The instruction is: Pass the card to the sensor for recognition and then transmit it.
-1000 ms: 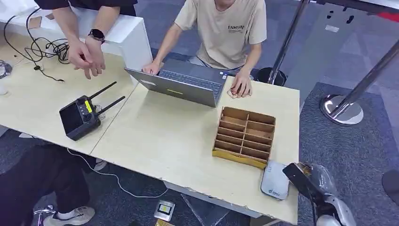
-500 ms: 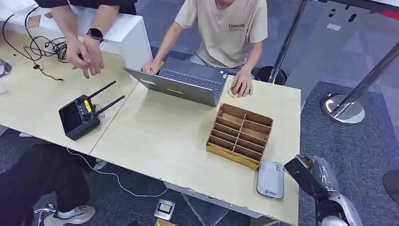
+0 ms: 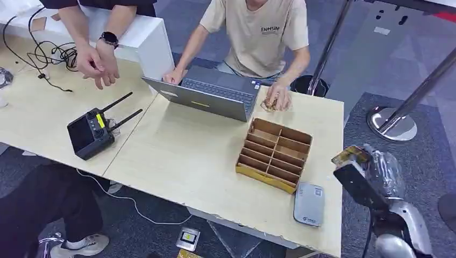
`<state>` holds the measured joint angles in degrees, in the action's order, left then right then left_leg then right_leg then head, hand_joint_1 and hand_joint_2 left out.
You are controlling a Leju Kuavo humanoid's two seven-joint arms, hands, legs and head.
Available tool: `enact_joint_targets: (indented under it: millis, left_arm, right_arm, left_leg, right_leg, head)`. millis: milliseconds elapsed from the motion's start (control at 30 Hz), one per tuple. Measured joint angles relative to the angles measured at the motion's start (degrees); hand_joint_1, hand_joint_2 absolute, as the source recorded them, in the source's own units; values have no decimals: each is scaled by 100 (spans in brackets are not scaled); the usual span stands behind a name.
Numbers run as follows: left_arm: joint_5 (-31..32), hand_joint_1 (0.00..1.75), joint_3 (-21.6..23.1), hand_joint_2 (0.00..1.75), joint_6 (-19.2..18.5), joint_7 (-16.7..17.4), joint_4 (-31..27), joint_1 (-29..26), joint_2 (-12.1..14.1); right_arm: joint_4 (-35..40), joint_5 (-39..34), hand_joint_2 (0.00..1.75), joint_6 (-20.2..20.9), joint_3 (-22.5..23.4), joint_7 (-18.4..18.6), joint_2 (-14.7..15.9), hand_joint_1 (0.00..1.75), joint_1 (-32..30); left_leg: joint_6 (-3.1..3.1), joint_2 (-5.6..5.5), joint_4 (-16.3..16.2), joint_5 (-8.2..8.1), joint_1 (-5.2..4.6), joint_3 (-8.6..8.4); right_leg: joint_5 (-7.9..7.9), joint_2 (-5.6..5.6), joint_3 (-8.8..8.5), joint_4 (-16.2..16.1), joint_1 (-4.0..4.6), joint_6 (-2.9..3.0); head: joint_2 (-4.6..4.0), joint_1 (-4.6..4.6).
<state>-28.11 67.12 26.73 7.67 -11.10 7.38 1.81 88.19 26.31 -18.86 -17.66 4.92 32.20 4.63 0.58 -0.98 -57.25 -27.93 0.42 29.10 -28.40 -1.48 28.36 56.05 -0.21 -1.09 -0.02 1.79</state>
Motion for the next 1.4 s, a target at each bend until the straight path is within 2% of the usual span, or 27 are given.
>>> enact_joint_targets:
  millis: [100, 233, 400, 533, 733, 867, 1000, 1133, 1400]
  left_arm:
    - [31, 0, 0, 0, 0, 0, 0, 1, -2]
    - [33, 0, 0, 0, 0, 0, 0, 1, -2]
    - [100, 0, 2, 0, -28, 0, 0, 5, -4]
    - [186, 0, 2, 0, -74, 2, 0, 9, -4]
    - [378, 0, 22, 0, -101, 31, 0, 35, -33]
    - [433, 0, 33, 0, -103, 61, 0, 53, -52]
    - [426, 0, 33, 0, -155, 111, 0, 63, -57]
    - [435, 0, 37, 0, -205, 105, 0, 70, -55]
    - [450, 0, 46, 0, -223, 94, 0, 67, -22]
  right_arm:
    - [536, 366, 175, 11, 262, 116, 7, 175, 273]
    - [697, 404, 175, 9, 334, 122, 7, 175, 275]
    - [944, 833, 175, -157, 367, 46, -46, 175, 440]
    - [1185, 1321, 175, -302, 293, -59, -282, 175, 765]
    - [1248, 2038, 175, -676, -85, -216, -735, 175, 1274]
    - [965, 2315, 175, -989, -389, -448, -1009, 175, 1522]
    - [355, 2455, 175, -1471, -740, -725, -1346, 175, 1724]
    - [-340, 2350, 175, -1761, -1023, -926, -1604, 175, 1822]
    - [-1372, 1782, 175, -1952, -1329, -1270, -1910, 175, 1793]
  left_leg:
    - [0, 0, 0, 0, 1, 0]
    - [0, 0, 0, 0, 1, 2]
    - [0, 0, 0, 0, 1, 6]
    - [0, 1, 0, 0, 2, 5]
    - [1, 0, 0, 1, 4, 7]
    - [1, 0, 1, 1, 5, 10]
    - [1, 0, 1, 1, 5, 12]
    - [1, -3, 1, 1, 5, 12]
    - [1, -3, 1, 1, 5, 17]
  right_leg:
    - [-1, -2, 0, 0, 0, 0]
    - [-1, -2, 2, 0, 0, 0]
    - [-1, -1, 3, 0, 1, 0]
    - [-1, -1, 3, 3, 2, 1]
    - [-2, -3, 2, 5, 3, 2]
    - [-3, -3, 3, 6, 4, 2]
    - [-3, -4, 4, 6, 4, 2]
    - [-3, -7, 4, 6, 4, 3]
    - [-3, -6, 13, 6, 4, 3]
  head:
    - [0, 0]
    - [0, 0]
    - [0, 0]
    - [0, 2]
    - [0, -2]
    - [0, 0]
    - [0, 0]
    - [0, 0]
    - [0, 0]
